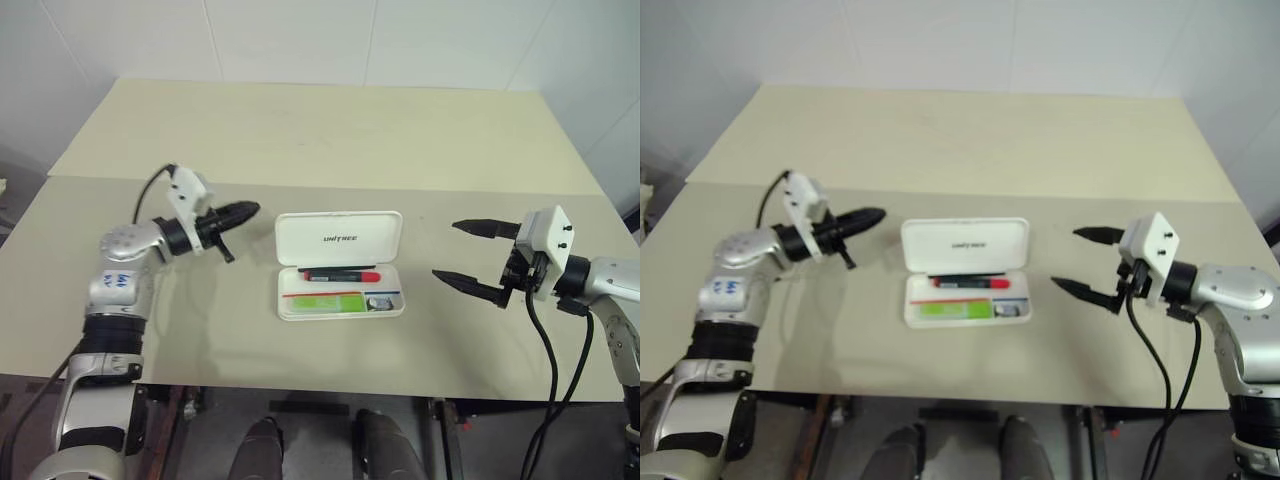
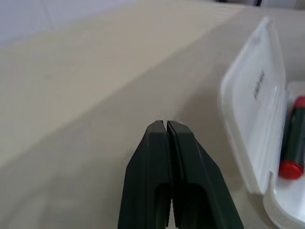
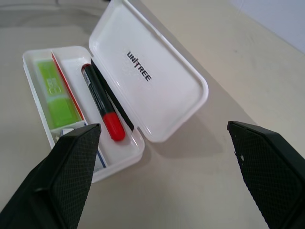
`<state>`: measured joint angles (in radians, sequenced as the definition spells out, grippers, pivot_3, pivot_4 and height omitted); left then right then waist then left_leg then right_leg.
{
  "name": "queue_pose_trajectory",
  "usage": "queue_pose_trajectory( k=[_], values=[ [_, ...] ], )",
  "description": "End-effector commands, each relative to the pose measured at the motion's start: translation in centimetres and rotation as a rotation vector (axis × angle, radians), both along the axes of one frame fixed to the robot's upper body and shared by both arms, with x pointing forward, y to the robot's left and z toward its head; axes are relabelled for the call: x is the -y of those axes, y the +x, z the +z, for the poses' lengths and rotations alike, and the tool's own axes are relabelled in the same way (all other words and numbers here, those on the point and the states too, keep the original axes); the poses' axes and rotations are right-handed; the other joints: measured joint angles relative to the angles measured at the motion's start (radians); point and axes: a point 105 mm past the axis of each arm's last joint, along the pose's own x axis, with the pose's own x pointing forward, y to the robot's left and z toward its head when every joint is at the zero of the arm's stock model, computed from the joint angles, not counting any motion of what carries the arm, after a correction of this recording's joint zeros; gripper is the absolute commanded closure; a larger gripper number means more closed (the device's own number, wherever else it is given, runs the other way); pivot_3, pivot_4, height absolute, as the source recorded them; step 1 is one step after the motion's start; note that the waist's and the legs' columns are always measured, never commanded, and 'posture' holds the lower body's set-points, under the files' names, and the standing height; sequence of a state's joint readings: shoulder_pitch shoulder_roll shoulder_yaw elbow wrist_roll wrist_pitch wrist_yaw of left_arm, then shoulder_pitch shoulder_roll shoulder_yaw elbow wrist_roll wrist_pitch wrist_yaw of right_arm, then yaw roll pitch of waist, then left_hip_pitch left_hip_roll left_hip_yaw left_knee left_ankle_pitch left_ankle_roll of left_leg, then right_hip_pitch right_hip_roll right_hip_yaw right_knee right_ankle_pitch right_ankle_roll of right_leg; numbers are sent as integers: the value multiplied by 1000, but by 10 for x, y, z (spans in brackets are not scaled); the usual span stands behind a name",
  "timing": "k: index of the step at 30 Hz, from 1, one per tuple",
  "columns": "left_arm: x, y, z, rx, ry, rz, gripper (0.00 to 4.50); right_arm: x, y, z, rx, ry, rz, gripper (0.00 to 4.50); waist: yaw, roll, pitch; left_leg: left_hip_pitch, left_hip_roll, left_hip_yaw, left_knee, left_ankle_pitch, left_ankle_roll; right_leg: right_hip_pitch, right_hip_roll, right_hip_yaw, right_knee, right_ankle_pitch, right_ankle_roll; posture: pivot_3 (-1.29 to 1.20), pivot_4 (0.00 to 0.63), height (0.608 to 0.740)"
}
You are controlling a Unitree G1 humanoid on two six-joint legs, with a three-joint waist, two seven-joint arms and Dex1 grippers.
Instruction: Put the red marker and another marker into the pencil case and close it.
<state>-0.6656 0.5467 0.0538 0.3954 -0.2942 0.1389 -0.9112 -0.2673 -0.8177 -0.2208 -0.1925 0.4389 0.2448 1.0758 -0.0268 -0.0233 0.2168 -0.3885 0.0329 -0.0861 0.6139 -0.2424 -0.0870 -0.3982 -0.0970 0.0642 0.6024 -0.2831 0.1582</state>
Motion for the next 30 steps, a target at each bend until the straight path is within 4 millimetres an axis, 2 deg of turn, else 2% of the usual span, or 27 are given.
queue_pose_trajectory(
  k=[1,8,18,28,30],
  values=[
    [13,0,22,80,-3,-60,4469,-3,-3,8,33,16,4,0,0,0,0,0,0,0,0,0,0,0,0,0,0,0,0,0,150,740],
    [27,-13,31,104,-29,-203,4469,-4,-6,5,31,26,0,0,-1,0,0,0,0,0,0,0,0,0,0,0,0,0,0,0,150,740],
    [36,-38,32,85,24,-396,4469,-7,-4,5,37,43,0,0,0,0,0,0,0,0,0,0,0,0,0,0,0,0,0,0,150,740],
    [40,-56,-5,-53,226,-522,4469,-9,-4,6,45,55,-5,0,-1,0,0,0,0,0,0,0,0,0,0,0,0,0,0,0,150,740],
    [43,-58,-18,-88,266,-535,4469,-9,-5,5,47,59,-8,0,-1,0,0,0,0,0,0,0,0,0,0,0,0,0,0,0,150,740]
  ],
)
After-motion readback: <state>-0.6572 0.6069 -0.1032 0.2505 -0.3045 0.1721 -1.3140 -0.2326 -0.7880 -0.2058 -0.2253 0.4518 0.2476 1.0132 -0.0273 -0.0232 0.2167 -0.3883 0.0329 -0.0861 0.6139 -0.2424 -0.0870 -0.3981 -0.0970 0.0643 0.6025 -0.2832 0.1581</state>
